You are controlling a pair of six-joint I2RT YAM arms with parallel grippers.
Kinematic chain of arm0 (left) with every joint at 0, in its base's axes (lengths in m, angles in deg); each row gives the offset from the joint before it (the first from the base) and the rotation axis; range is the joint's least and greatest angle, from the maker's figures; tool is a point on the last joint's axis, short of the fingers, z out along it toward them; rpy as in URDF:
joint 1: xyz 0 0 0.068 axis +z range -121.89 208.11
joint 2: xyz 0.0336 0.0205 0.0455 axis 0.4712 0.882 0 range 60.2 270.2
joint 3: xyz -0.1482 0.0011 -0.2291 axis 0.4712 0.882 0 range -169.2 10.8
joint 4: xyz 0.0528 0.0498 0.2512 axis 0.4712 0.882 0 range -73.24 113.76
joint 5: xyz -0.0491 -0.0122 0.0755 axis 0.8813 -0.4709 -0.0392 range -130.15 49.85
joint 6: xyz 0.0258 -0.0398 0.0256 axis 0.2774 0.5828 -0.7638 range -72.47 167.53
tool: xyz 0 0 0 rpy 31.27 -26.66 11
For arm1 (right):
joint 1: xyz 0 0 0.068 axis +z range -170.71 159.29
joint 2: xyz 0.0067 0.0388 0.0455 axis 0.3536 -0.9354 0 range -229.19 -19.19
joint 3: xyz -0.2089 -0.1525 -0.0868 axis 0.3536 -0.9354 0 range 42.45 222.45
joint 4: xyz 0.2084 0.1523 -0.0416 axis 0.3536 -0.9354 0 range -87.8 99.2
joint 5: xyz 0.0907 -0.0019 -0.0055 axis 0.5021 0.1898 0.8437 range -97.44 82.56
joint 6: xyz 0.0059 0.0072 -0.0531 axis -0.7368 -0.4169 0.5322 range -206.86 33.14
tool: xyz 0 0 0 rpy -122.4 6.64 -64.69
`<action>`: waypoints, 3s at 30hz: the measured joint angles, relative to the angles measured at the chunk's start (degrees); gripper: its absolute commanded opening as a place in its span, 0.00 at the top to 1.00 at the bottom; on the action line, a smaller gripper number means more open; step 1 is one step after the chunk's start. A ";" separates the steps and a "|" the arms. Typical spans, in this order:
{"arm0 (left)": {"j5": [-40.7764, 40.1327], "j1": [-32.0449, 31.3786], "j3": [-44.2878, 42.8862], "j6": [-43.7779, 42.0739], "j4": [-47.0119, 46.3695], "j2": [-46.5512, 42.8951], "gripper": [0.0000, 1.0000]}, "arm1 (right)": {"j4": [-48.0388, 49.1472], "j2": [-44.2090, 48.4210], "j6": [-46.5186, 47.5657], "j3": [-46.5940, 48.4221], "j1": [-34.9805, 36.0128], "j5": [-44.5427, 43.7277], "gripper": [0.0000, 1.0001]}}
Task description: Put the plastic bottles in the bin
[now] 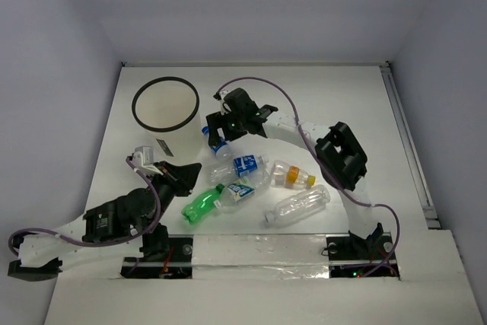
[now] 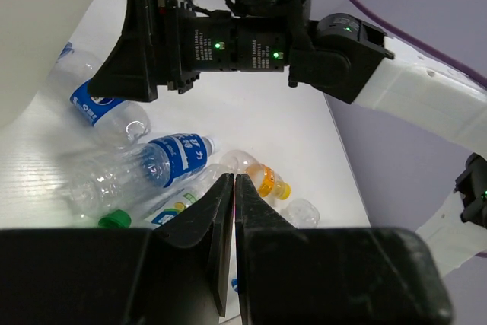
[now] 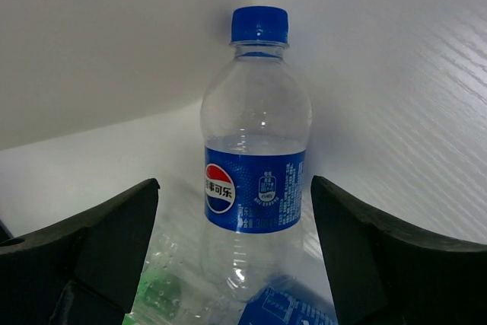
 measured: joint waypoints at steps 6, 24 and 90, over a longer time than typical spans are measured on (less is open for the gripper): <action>0.22 0.02 1.03 -0.37 -0.76 -1.09 0.97 | -3.32 -2.95 0.94 1.79 0.00 0.59 0.15; 0.50 0.00 1.79 -0.52 -1.38 -2.14 0.97 | -3.19 -3.61 0.28 1.84 -1.20 -0.98 0.50; 10.16 11.67 5.99 -2.01 -15.13 26.43 0.71 | 25.51 24.94 4.09 -5.20 4.94 -10.60 0.84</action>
